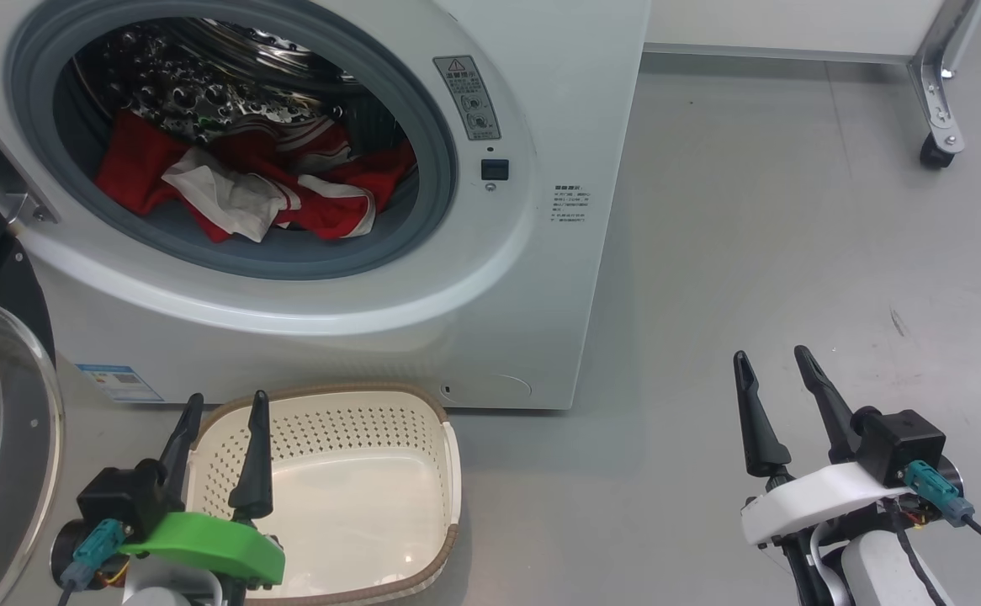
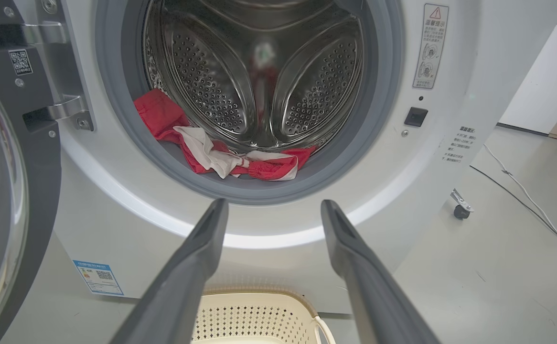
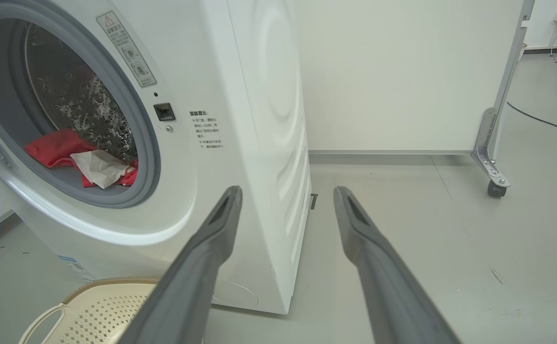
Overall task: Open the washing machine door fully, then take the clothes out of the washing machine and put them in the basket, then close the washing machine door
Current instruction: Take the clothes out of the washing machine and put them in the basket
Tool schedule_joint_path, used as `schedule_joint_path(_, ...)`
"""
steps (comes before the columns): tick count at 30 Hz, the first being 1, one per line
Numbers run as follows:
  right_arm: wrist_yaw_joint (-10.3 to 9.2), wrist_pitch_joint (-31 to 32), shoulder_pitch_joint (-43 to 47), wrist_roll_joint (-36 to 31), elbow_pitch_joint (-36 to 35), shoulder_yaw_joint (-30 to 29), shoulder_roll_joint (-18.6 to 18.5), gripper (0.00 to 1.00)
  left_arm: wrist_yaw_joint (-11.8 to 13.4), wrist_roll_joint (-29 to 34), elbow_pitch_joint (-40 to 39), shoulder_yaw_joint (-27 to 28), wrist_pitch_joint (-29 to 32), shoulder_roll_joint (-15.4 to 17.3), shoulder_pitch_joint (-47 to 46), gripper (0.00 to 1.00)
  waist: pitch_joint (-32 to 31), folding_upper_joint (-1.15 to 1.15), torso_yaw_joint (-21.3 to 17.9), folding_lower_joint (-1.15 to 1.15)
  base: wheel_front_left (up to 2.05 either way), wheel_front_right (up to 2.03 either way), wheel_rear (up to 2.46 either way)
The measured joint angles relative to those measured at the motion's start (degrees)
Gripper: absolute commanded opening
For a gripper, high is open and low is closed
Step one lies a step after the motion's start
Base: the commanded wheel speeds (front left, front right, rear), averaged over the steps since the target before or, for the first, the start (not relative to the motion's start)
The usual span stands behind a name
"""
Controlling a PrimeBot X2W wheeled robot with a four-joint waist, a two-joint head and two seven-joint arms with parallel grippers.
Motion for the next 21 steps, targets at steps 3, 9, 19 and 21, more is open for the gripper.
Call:
schedule_joint_path(3,0.00,0.00,0.00,0.00,0.00,0.00,0.01,1.00,0.00,0.02,0.10,0.04,-0.01,-0.10,-0.01,1.00,-0.03,0.00,-0.03,0.00,0.00,0.00,0.00)
schedule_joint_path(9,0.00,0.00,-0.01,0.00,0.00,-0.01,0.02,1.00,0.00,0.32,0.33,0.16,0.00,-0.13,-0.03,1.00,-0.11,0.00,-0.07,0.00,0.00,0.00,0.00)
schedule_joint_path(19,0.00,0.00,-0.01,0.00,0.01,-0.03,0.02,1.00,0.00,0.48,0.38,0.49,0.00,-0.24,-0.06,1.00,0.04,0.00,-0.09,0.00,0.00,0.00,0.00)
schedule_joint_path(21,0.00,0.00,-0.02,0.00,0.00,-0.01,0.03,1.00,0.00,0.48,0.38,0.63,0.00,-0.30,-0.06,1.00,0.15,0.00,-0.12,0.00,0.00,0.00,0.00)
